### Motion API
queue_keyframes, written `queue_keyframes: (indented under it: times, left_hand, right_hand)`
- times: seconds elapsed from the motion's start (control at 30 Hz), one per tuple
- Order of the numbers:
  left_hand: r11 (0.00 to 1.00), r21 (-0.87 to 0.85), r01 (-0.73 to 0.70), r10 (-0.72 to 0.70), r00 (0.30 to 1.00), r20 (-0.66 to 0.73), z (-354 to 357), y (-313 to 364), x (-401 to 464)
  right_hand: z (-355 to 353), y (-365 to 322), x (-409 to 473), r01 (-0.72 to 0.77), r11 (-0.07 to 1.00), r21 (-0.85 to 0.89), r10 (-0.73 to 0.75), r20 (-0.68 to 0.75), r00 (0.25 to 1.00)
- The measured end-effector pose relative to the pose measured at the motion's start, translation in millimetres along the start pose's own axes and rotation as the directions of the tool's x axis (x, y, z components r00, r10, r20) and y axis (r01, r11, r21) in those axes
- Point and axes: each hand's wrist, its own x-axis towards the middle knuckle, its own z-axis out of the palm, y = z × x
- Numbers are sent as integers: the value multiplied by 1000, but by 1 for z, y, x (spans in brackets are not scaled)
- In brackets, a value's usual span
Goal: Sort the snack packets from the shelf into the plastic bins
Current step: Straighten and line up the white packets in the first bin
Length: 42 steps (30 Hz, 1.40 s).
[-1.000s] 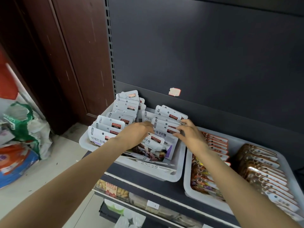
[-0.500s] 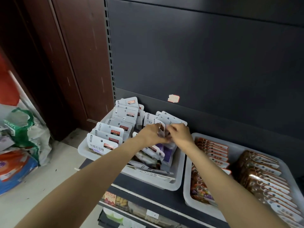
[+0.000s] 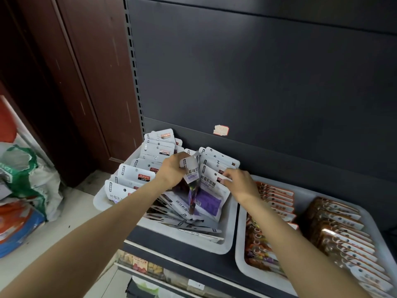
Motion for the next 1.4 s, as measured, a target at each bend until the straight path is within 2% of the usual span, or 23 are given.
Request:
queue_keyframes:
  times: [0.1, 0.2, 0.3, 0.37, 0.43, 0.5, 0.53, 0.6, 0.63, 0.7, 0.77, 0.83, 0.93, 1.0, 1.07, 1.13, 1.17, 1.2, 1.27, 1.3, 1.4]
  left_hand:
    - [1000, -6, -8, 8, 1000, 15, 5, 2, 3]
    - [999, -41, -4, 9, 992, 125, 16, 11, 3]
    - [980, -198, 4, 42, 974, 225, 21, 15, 4]
    - [985, -169, 30, 2, 982, 191, 21, 12, 3]
    - [995, -74, 72, -65, 994, 86, 21, 9, 4]
    - [997, -16, 69, -69, 997, 23, 20, 8, 5]
    - [998, 11, 60, -60, 998, 7, 19, 8, 4]
    - [997, 44, 57, -56, 998, -39, 13, 6, 4]
    - [998, 33, 59, -57, 996, -69, 9, 4, 4]
    - [999, -8, 52, -52, 993, -105, 1, 1, 4]
    - [999, -34, 35, -39, 992, -117, -5, -1, 4]
    - [999, -42, 13, -18, 992, -125, -10, 0, 4]
    - [999, -19, -34, 31, 991, -127, -12, 2, 1]
    - [998, -2, -67, 67, 992, -105, -11, 2, -2]
    - [996, -14, -85, 84, 994, -63, -11, 0, -5]
    - [996, -26, -83, 83, 997, -2, -12, -2, -7]
    - [996, -21, -82, 83, 996, 43, -13, -3, -8]
    - [995, -31, -91, 94, 991, 95, -11, -3, -9]
    - [985, -139, -103, 132, 969, 211, -6, -2, -14]
    - [979, -169, -111, 149, 961, 234, -3, -1, -16]
    - [983, -134, -124, 149, 970, 193, -1, 0, -19]
  right_hand:
    - [-3, -16, 3, -50, 999, 6, 50, -106, 993]
    - [1, -32, 12, -80, 951, 300, 123, -129, 984]
    - [-1, -45, 14, -95, 846, 525, 127, -26, 992]
    - [-8, -49, 10, -165, 678, 716, 78, 153, 985]
    - [-12, -48, 8, -180, 649, 739, -26, 259, 966]
    - [-7, -40, 7, -136, 711, 690, -51, 243, 969]
    - [-3, -34, 8, -75, 798, 598, -33, 167, 985]
    - [3, -18, 10, 27, 965, 261, -31, 12, 999]
    - [4, -12, 10, 47, 993, 110, -47, -8, 999]
    - [4, -8, 8, 49, 995, -93, -48, 7, 999]
    - [4, -11, 8, 8, 964, -264, -21, -44, 999]
    - [3, -17, 9, -19, 949, -316, -14, -101, 995]
    - [-1, -21, 11, -23, 949, -314, -1, -75, 997]
    - [-4, -24, 15, -31, 968, -248, 19, -54, 998]
    - [-8, -29, 19, -79, 994, -81, 76, -48, 996]
    - [-8, -33, 24, -197, 967, 163, 204, -27, 979]
    - [-6, -34, 26, -266, 906, 329, 277, 15, 961]
    - [-5, -38, 27, -332, 800, 499, 331, 95, 939]
    - [-1, -50, 26, -397, 527, 752, 338, 243, 909]
    - [0, -56, 25, -395, 466, 792, 324, 264, 909]
    - [-1, -68, 18, -365, 396, 842, 254, 282, 925]
